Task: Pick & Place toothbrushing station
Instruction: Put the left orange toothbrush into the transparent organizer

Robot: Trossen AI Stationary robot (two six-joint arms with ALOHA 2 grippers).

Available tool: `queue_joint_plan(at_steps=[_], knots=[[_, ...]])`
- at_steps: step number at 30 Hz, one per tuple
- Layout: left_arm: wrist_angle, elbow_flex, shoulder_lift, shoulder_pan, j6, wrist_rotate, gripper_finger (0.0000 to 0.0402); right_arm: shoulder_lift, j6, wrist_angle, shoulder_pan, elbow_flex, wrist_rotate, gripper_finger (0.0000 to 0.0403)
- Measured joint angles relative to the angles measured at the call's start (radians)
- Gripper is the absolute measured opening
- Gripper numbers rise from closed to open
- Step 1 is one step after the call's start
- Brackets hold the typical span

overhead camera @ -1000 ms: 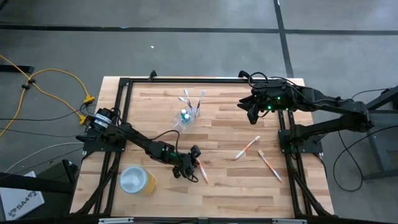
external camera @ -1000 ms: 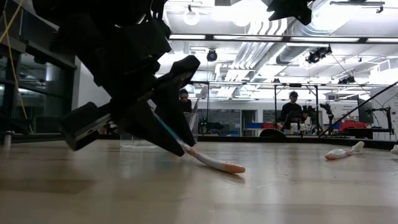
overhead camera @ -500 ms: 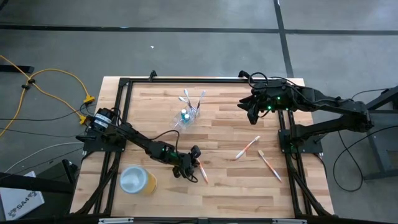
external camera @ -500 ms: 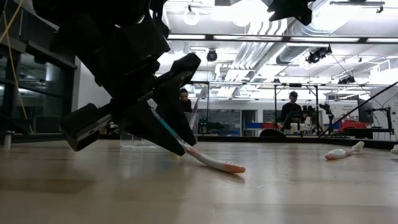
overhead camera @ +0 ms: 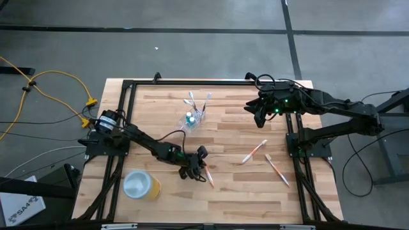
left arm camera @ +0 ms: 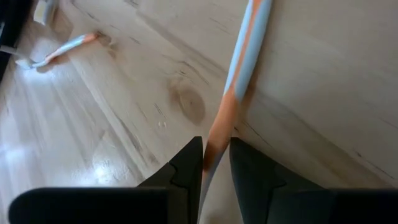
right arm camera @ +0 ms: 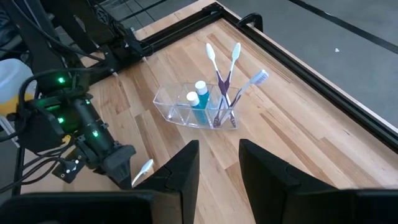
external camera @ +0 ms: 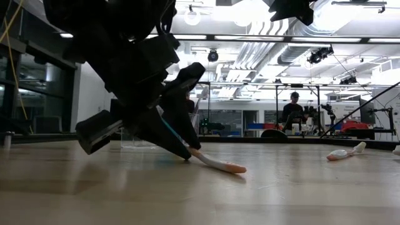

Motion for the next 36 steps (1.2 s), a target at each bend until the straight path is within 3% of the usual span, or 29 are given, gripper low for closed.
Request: queue_joint_plan(at_steps=[9, 17, 31, 36], knots=[[0.012, 0.052, 0.076, 0.000, 0.008, 0.005, 0.0073, 0.000, 0.001, 0.000, 0.000, 0.000, -0.001, 0.0105], [0.005, 0.054, 0.078, -0.008, 0.013, -0.022, 0.0010, 0.000, 0.006, 0.000, 0.000, 0.000, -0.026, 0.0105], [0.005, 0.054, 0.081, -0.002, -0.067, 0.005, 0.0006, 0.000, 0.008, 0.000, 0.000, 0.000, -0.027, 0.0105], [0.006, 0.058, 0.081, -0.001, -0.089, 0.040, 0.0026, 0.000, 0.008, 0.000, 0.000, 0.000, -0.027, 0.0105]])
